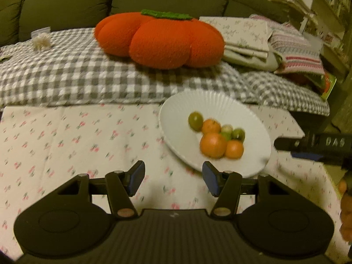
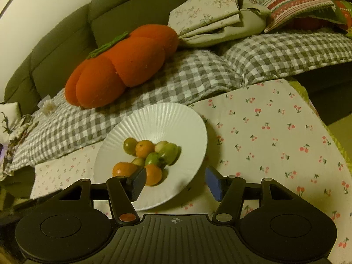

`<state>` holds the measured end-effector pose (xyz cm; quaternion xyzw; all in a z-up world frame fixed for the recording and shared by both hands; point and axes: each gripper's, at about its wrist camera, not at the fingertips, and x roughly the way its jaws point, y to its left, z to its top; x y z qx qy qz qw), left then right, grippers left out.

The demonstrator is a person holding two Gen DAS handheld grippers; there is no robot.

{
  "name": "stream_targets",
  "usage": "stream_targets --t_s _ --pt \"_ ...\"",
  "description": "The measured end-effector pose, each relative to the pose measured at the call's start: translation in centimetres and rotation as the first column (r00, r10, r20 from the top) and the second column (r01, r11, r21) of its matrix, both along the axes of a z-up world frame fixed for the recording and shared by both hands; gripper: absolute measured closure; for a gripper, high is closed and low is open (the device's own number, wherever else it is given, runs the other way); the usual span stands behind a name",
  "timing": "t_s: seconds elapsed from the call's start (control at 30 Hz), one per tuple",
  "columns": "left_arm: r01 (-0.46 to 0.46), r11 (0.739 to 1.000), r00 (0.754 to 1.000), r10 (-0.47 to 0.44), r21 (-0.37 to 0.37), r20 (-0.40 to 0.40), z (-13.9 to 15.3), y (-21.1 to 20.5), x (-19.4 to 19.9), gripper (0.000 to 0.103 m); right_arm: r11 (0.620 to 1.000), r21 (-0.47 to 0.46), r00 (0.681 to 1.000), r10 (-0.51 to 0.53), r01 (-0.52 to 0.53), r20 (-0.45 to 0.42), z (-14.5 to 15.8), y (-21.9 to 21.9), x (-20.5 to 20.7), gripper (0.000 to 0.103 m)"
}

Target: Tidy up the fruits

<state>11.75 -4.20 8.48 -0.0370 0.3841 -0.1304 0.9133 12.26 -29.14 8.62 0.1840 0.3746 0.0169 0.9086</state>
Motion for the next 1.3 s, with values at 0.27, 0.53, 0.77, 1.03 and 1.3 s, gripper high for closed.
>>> stream_targets --t_s 0.27,0.53,0.77,1.03,1.3 --pt "0.024 1.0 0.999 -0.023 0.019 -0.049 -0.3 -0.4 -3.8 0.046 0.998 0.025 0.999 0.053 -0.052 -0.012 1.0 1.1 -3.0 0.044" --pt "0.056 0.998 0.994 -0.053 0.027 -0.094 -1.4 -1.1 -6.4 0.046 0.99 0.05 0.99 0.134 -0.132 -0.037 1.3 2.7 -6.1 0.044" --pt "0.099 0.994 0.989 -0.093 0.044 -0.117 -3.4 -2.2 -7.1 0.048 0.985 0.022 0.982 0.172 -0.171 -0.076 0.5 4.2 -6.1 0.044" --pt "0.113 0.992 0.988 -0.107 0.05 -0.112 -4.6 -2.7 -7.0 0.051 0.984 0.008 0.98 0.175 -0.175 -0.091 0.0 4.5 -6.1 0.044" --pt "0.124 0.99 0.988 -0.117 0.061 -0.105 -5.2 -3.1 -6.7 0.064 0.984 -0.007 0.978 0.178 -0.18 -0.105 -0.4 4.7 -5.9 0.043"
